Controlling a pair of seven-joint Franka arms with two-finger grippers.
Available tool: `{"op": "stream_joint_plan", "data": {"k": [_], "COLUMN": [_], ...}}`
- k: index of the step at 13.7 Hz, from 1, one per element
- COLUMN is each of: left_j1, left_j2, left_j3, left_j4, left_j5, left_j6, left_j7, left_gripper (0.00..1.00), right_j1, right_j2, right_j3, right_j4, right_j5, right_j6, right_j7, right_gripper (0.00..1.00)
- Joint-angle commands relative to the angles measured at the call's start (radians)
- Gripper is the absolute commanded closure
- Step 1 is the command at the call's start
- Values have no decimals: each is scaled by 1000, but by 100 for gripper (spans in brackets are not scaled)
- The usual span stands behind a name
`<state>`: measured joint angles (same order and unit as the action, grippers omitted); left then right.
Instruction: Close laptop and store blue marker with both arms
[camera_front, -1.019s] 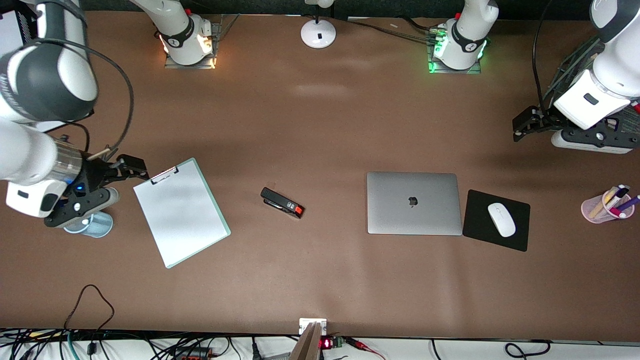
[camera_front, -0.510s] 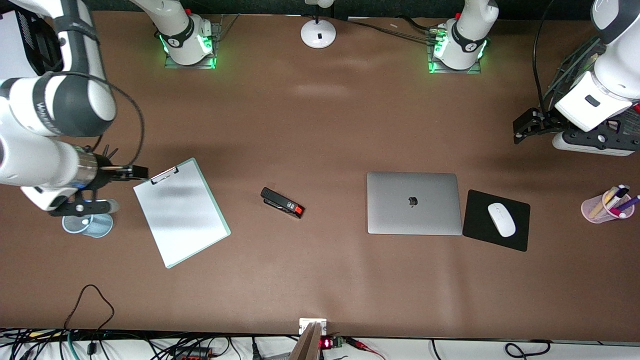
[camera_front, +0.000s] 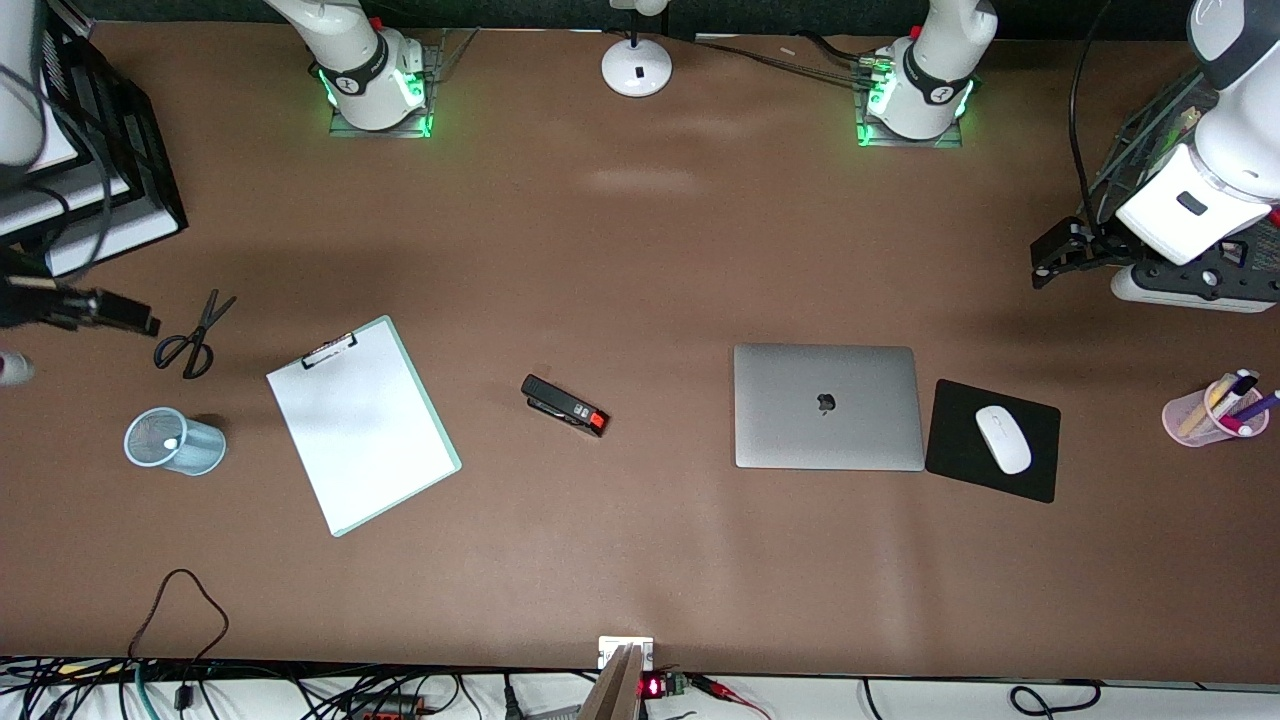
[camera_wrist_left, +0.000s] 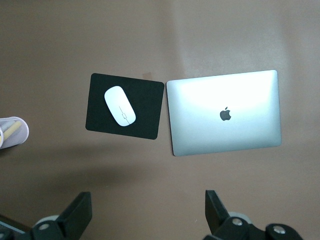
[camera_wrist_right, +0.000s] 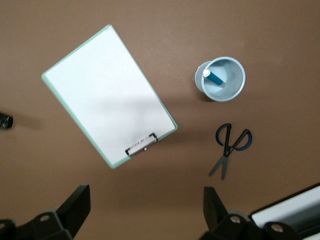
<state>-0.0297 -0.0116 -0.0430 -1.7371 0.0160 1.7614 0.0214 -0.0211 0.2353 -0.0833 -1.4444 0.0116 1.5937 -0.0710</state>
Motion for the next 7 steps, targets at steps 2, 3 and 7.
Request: {"op": "stream_joint_plan", "data": {"k": [2, 3, 7], "left_j1": [4, 4, 4], "left_j2": [16, 16, 16], "left_j3": [0, 0, 0], "left_j4": [36, 36, 36], "left_j5": [-16, -16, -16], "left_j6": [-26, -26, -28], "left_j7": [-1, -1, -1], "left_gripper": [0, 0, 0], "right_j1": [3, 3, -2], "right_j2": [-74, -102, -166], "right_j3": [14, 17, 17], "right_j4": [-65, -103, -157], "right_j5": [-13, -13, -16], "right_j6": [0, 21, 25], "right_j7": [11, 40, 10], "right_gripper": [0, 0, 0]}}
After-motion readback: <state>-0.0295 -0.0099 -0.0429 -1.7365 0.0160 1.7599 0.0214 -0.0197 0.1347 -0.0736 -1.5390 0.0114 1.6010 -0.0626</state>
